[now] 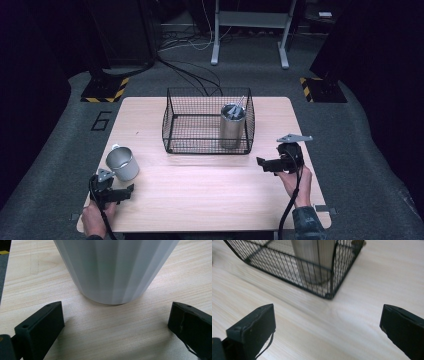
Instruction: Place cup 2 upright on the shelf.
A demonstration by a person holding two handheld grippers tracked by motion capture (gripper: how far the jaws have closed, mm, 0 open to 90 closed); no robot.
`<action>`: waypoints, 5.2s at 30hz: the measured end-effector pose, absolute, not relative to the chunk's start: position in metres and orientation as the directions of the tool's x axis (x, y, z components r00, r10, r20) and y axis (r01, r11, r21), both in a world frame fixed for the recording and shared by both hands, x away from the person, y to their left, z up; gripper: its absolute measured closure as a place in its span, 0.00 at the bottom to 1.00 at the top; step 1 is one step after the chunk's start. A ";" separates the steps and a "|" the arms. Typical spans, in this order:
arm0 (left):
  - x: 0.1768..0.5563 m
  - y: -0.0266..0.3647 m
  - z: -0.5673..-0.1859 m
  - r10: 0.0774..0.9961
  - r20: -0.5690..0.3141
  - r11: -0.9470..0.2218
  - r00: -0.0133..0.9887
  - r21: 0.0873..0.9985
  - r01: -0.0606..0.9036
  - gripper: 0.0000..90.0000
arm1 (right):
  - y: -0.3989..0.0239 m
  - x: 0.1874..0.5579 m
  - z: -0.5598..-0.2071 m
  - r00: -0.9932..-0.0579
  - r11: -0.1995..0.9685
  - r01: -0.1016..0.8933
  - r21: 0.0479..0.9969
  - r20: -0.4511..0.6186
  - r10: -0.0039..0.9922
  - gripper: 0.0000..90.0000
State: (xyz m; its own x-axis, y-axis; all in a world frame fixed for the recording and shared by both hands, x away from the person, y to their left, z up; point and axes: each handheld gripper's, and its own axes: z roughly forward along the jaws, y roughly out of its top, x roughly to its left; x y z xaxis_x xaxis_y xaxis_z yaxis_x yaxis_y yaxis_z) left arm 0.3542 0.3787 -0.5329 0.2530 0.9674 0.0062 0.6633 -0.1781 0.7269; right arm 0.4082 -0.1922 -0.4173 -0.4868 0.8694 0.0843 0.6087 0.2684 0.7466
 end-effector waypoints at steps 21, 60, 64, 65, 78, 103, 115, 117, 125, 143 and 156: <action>0.356 0.379 -0.532 0.967 0.002 -0.178 0.255 0.723 0.668 0.00 | -0.199 0.399 -0.526 -0.403 0.283 0.644 0.711 0.001 0.915 0.00; 0.359 0.385 -0.452 0.959 -0.043 -0.116 0.281 0.843 0.525 0.00 | -0.205 0.392 -0.530 -0.421 0.292 0.629 0.720 -0.001 0.907 0.00; 0.371 0.380 -0.451 0.963 -0.029 -0.121 0.267 0.841 0.528 0.00 | -0.205 0.392 -0.530 -0.421 0.292 0.629 0.720 -0.001 0.907 0.00; 0.374 0.379 -0.451 0.964 -0.029 -0.122 0.266 0.838 0.533 0.00 | -0.205 0.392 -0.530 -0.421 0.292 0.629 0.721 -0.001 0.907 0.00; 0.395 0.372 -0.465 0.968 -0.026 -0.122 0.248 0.818 0.563 0.05 | -0.205 0.392 -0.530 -0.422 0.293 0.628 0.720 -0.001 0.906 0.00; 0.385 0.372 -0.443 0.960 -0.027 -0.129 0.279 0.840 0.527 0.07 | -0.205 0.392 -0.530 -0.420 0.291 0.629 0.721 -0.001 0.908 0.00; 0.382 0.355 -0.409 0.937 -0.014 -0.168 0.348 0.856 0.489 0.07 | -0.204 0.390 -0.530 -0.406 0.279 0.636 0.719 0.004 0.914 0.00; 0.382 0.352 -0.404 0.933 -0.010 -0.179 0.360 0.856 0.485 0.07 | -0.204 0.390 -0.530 -0.406 0.279 0.637 0.719 0.005 0.914 0.00; 0.382 0.344 -0.391 0.918 0.002 -0.202 0.397 0.864 0.462 0.07 | -0.207 0.391 -0.530 -0.437 0.309 0.622 0.719 -0.009 0.899 0.00; 0.384 0.325 -0.371 0.897 0.006 -0.214 0.443 0.882 0.420 0.07 | -0.209 0.395 -0.530 -0.490 0.345 0.608 0.716 -0.004 0.872 0.00; 0.392 0.303 -0.345 0.876 0.011 -0.225 0.483 0.894 0.387 0.07 | -0.207 0.395 -0.530 -0.488 0.337 0.605 0.722 0.002 0.873 0.00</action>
State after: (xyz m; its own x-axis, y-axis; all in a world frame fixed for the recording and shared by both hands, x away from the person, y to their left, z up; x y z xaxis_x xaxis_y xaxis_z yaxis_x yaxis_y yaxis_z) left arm 0.3918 0.3027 -0.3450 0.4828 0.8757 0.0113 0.3869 -0.2248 0.8943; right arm 0.3946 -0.2071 -0.5303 -0.4881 0.8728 0.0016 0.6048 0.3369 0.7217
